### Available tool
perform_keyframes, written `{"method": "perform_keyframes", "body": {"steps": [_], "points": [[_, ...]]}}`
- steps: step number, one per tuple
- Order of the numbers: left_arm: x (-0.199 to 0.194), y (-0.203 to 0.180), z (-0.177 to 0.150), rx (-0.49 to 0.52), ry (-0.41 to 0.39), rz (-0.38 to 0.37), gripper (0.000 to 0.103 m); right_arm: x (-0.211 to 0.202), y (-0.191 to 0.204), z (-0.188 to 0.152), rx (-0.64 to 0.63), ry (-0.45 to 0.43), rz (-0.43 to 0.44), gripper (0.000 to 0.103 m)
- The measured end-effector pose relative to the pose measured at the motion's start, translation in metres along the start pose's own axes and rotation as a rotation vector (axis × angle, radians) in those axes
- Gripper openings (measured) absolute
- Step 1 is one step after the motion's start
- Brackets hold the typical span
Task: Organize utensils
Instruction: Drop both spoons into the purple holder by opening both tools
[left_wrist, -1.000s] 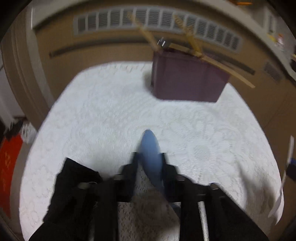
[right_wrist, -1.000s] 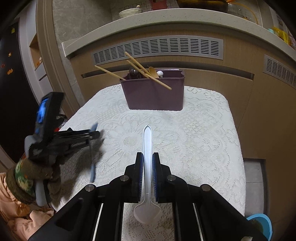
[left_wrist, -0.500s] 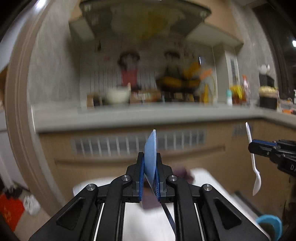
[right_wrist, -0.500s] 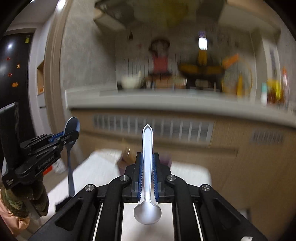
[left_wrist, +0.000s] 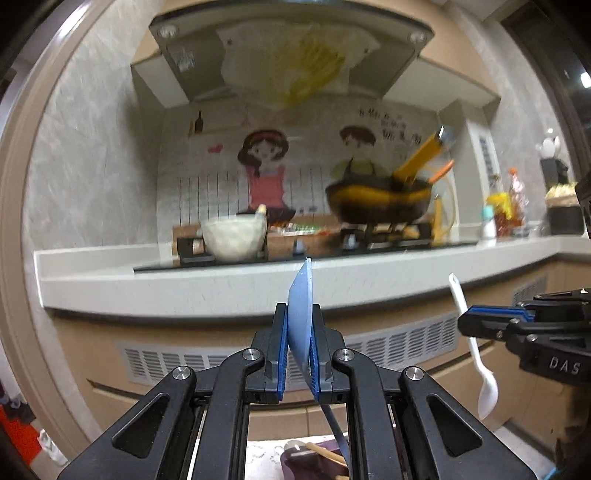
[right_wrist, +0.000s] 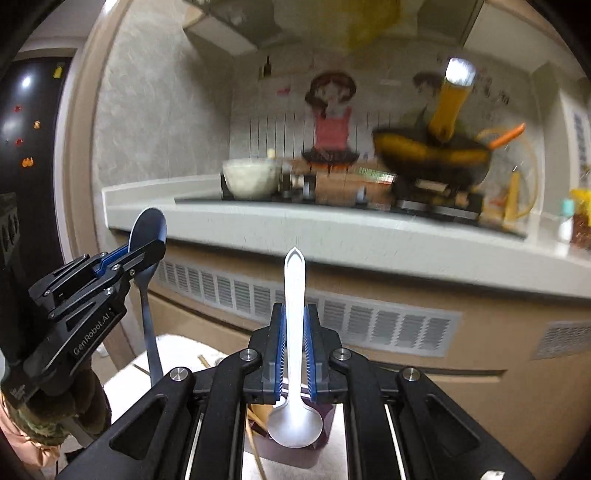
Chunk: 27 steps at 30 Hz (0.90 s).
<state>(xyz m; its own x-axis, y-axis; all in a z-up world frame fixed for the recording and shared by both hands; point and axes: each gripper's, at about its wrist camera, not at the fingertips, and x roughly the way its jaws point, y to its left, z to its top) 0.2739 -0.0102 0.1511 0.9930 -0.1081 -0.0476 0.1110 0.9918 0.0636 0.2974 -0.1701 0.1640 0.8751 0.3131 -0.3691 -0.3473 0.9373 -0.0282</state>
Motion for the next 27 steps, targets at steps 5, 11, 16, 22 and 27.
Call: {"method": "perform_keyframes", "body": {"steps": [5, 11, 16, 22, 27], "points": [[0.038, -0.004, -0.033, 0.040, 0.026, 0.030, 0.010, 0.059, -0.008, -0.019, 0.021, 0.075, 0.016, 0.010], [0.060, 0.007, -0.059, -0.019, 0.044, 0.011, 0.010, 0.098, -0.009, -0.047, 0.019, 0.129, 0.028, 0.010], [0.065, 0.011, -0.073, -0.040, 0.055, -0.004, 0.010, 0.108, -0.007, -0.063, 0.004, 0.151, 0.048, 0.010], [0.070, 0.015, -0.078, -0.065, 0.109, 0.009, 0.012, 0.118, -0.009, -0.079, 0.017, 0.229, 0.105, 0.011], [0.053, 0.024, -0.066, -0.103, 0.139, -0.018, 0.032, 0.119, -0.014, -0.088, 0.037, 0.310, 0.109, 0.024]]}}
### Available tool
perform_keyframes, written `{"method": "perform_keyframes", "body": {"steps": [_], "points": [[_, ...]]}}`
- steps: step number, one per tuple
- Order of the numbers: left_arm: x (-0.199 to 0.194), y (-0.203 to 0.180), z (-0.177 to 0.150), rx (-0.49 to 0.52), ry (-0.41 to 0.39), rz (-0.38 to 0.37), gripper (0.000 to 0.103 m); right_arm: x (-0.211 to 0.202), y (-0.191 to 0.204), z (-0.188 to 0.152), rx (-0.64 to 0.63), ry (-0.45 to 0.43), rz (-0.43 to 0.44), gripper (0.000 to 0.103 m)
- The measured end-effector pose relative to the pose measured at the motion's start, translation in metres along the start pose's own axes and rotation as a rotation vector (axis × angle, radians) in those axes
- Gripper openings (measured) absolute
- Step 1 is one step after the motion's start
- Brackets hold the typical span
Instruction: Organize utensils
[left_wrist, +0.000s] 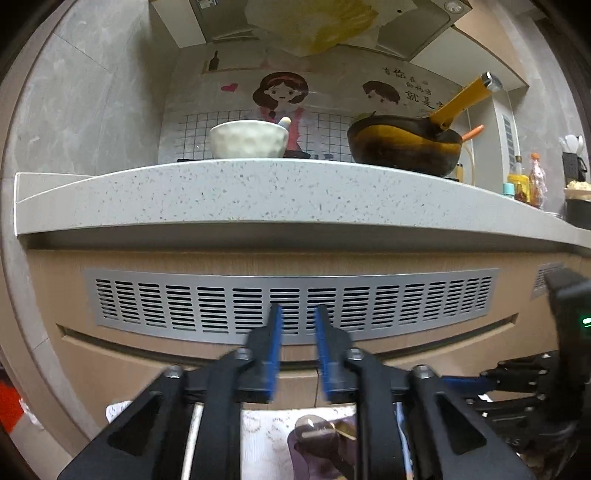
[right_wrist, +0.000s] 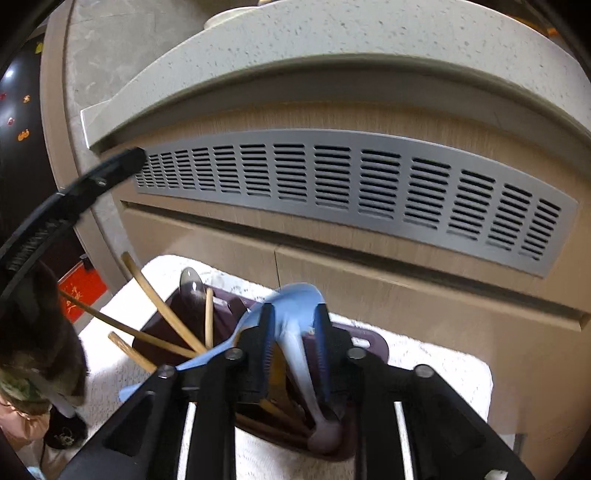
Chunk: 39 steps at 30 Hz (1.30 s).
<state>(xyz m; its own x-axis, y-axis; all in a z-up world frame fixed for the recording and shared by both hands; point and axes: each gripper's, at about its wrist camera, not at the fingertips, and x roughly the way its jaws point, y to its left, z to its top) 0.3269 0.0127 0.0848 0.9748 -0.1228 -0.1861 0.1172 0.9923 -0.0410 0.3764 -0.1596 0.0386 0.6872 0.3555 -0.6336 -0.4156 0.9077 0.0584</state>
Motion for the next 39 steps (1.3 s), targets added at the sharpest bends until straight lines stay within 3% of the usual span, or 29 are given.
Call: {"method": "perform_keyframes", "body": {"steps": [1, 6, 11, 15, 17, 23, 27, 32, 39], "points": [[-0.007, 0.001, 0.002, -0.008, 0.005, -0.004, 0.043, -0.003, -0.001, 0.000, 0.010, 0.000, -0.008, 0.026], [-0.051, 0.003, 0.006, -0.015, 0.035, -0.023, 0.067, -0.048, -0.010, -0.009, 0.099, -0.040, -0.041, 0.036], [-0.109, 0.003, -0.007, -0.047, 0.060, -0.016, 0.088, -0.110, 0.009, -0.033, 0.151, -0.115, -0.112, 0.066], [-0.156, -0.004, -0.033, -0.060, 0.065, -0.010, 0.103, -0.154, 0.041, -0.072, 0.154, -0.137, -0.167, 0.080], [-0.179, -0.012, -0.053, -0.051, 0.086, -0.008, 0.103, -0.169, 0.054, -0.093, 0.163, -0.134, -0.179, 0.091], [-0.223, -0.034, -0.097, -0.014, 0.179, 0.008, 0.103, -0.201, 0.079, -0.151, 0.240, -0.130, -0.234, 0.097], [-0.243, -0.045, -0.111, 0.004, 0.185, 0.044, 0.103, -0.216, 0.104, -0.180, 0.169, -0.175, -0.372, 0.099], [-0.254, -0.049, -0.121, -0.007, 0.216, 0.080, 0.103, -0.220, 0.114, -0.189, 0.113, -0.200, -0.390, 0.099], [-0.255, -0.043, -0.123, -0.020, 0.252, 0.104, 0.103, -0.221, 0.105, -0.194, 0.154, -0.181, -0.380, 0.099]]}}
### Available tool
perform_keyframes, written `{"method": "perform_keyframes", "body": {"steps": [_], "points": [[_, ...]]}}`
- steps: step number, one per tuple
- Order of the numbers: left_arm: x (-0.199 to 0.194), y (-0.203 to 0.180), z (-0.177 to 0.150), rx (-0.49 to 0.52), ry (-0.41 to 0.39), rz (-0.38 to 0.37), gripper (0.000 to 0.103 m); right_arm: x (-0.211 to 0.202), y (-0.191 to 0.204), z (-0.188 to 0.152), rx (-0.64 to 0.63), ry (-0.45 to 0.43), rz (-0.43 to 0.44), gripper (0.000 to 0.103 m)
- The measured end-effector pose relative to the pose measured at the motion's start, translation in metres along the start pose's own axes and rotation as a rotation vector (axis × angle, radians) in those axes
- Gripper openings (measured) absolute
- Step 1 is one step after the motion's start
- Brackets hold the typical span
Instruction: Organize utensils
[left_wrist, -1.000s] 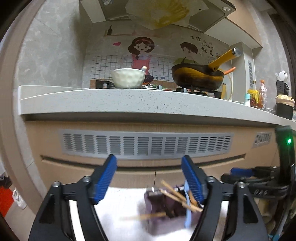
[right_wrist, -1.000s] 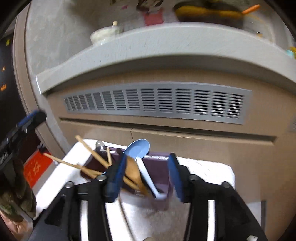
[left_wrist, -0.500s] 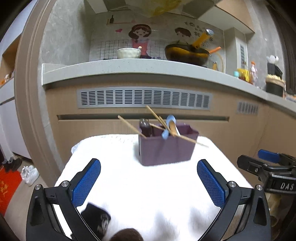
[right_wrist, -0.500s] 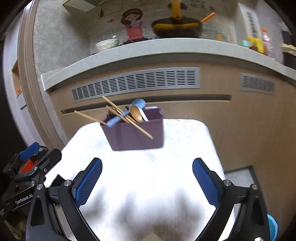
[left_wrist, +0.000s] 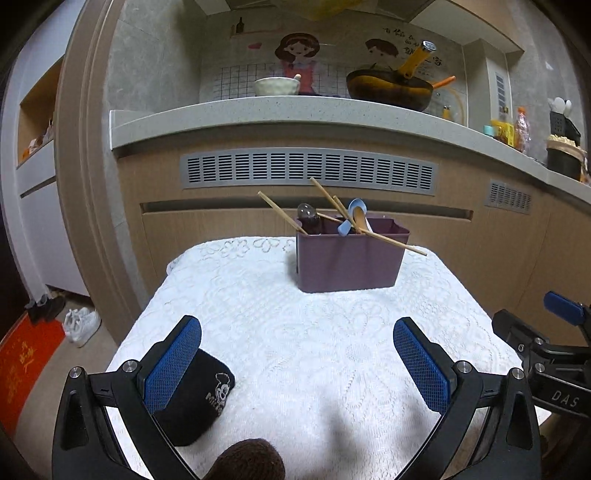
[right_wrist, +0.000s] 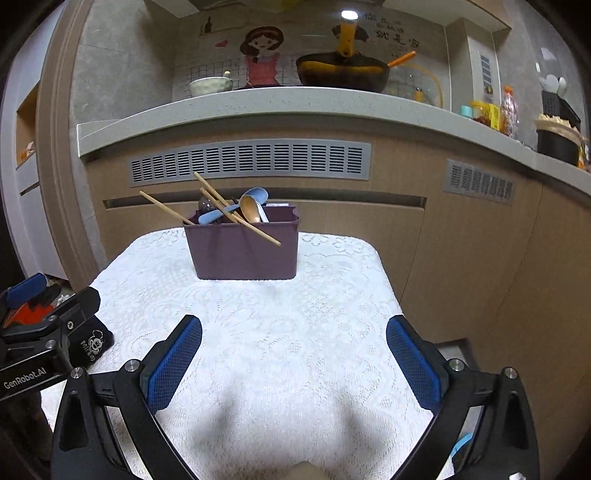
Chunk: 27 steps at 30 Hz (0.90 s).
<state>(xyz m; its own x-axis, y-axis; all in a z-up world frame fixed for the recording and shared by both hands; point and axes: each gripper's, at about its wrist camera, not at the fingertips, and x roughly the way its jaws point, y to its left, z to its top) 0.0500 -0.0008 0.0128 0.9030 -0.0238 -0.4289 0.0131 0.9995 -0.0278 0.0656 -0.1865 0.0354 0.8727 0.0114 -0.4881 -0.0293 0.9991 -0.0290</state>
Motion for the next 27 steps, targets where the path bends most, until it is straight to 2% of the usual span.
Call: {"method": "perform_keyframes", "body": {"steps": [27], "points": [[0.0008, -0.0054, 0.0029, 0.031, 0.007, -0.018, 0.103, 0.0013, -0.0005, 0.0007, 0.014, 0.007, 0.000, 0.099]]}}
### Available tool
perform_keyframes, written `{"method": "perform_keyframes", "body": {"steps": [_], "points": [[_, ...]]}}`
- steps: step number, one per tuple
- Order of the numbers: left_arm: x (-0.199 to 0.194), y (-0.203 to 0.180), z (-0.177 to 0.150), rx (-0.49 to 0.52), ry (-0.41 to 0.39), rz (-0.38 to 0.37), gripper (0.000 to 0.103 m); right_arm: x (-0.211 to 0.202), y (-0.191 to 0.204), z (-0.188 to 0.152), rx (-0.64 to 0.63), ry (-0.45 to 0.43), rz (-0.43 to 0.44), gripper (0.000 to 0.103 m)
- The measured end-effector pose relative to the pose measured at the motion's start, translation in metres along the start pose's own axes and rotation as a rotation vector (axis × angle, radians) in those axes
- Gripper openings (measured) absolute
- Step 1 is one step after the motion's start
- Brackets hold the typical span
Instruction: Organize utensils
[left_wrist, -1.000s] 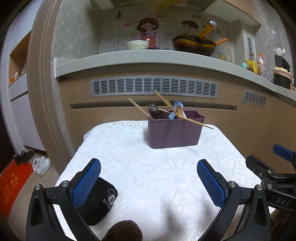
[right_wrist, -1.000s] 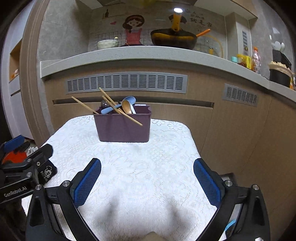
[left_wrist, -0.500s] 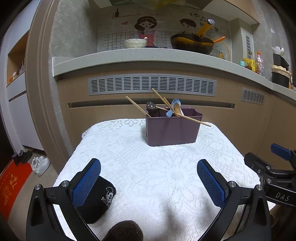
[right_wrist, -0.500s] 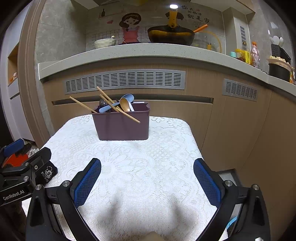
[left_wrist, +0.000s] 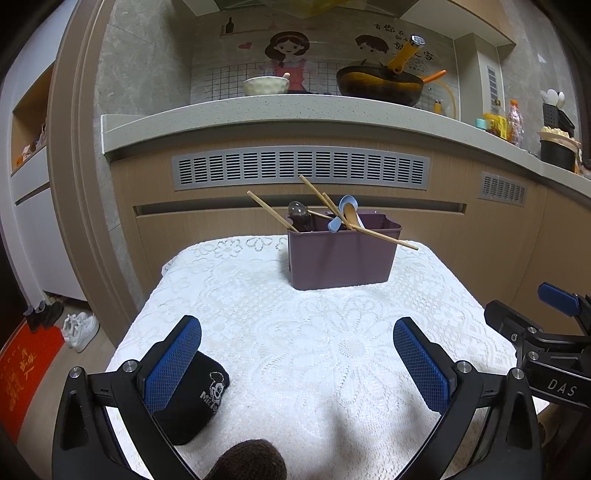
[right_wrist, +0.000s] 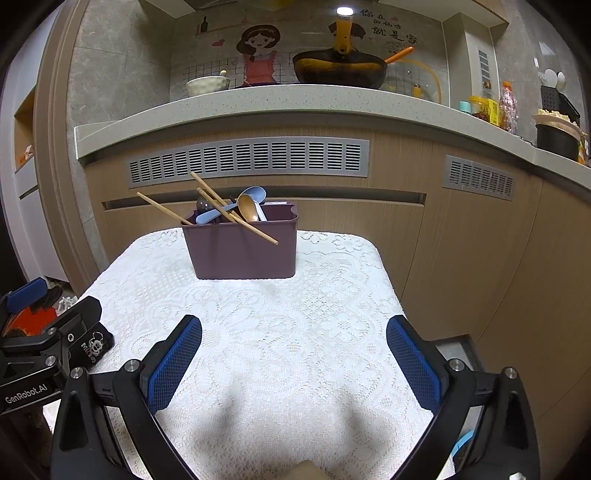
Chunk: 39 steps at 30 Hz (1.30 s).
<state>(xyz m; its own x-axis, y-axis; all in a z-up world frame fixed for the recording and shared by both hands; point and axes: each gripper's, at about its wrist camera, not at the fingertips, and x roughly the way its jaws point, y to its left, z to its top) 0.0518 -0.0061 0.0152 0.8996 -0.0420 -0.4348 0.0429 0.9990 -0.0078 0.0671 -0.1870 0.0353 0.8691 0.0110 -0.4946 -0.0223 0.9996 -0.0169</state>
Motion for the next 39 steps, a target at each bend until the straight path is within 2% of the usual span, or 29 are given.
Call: {"method": "perform_keyframes", "body": {"steps": [27, 39], "points": [[0.0008, -0.0018, -0.0016, 0.010, 0.004, 0.001, 0.103, 0.0008, -0.0016, -0.0009, 0.001, 0.003, 0.012, 0.101], [0.0078, 0.0003, -0.0050, 0.013, 0.031, -0.014, 0.103, 0.0010, -0.0050, -0.0011, -0.003, 0.000, 0.017, 0.101]]}}
